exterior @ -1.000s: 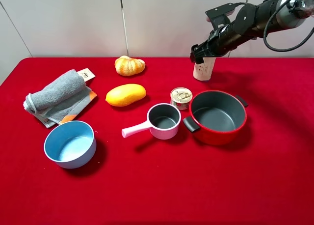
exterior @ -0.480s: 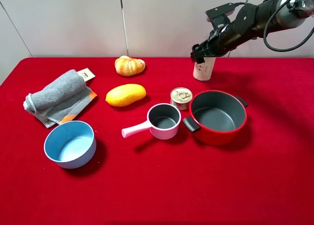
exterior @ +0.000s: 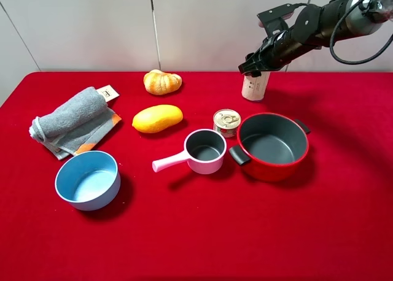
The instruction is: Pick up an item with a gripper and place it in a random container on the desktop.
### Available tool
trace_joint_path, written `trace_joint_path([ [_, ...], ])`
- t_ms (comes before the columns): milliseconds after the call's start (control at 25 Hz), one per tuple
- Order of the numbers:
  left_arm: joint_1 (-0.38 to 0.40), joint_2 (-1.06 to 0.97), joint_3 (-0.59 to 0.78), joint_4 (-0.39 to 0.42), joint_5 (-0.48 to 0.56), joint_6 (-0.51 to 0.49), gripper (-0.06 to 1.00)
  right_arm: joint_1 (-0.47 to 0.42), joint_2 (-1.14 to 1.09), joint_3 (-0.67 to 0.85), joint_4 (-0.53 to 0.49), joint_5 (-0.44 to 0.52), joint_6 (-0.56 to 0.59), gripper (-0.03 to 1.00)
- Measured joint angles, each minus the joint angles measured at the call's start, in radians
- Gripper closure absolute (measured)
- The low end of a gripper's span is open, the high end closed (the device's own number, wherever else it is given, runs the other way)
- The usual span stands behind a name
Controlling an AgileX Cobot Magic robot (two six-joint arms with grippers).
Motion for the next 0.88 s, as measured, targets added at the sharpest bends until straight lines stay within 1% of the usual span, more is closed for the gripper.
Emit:
trace_joint_path([
  [400, 0.000, 0.000, 0.000, 0.000, 0.000, 0.000, -0.05, 0.000, -0.002, 0.000, 0.000, 0.001, 0.000, 0.51],
  [880, 0.000, 0.000, 0.000, 0.000, 0.000, 0.000, -0.05, 0.000, -0.083, 0.000, -0.001, 0.062, 0.000, 0.51],
])
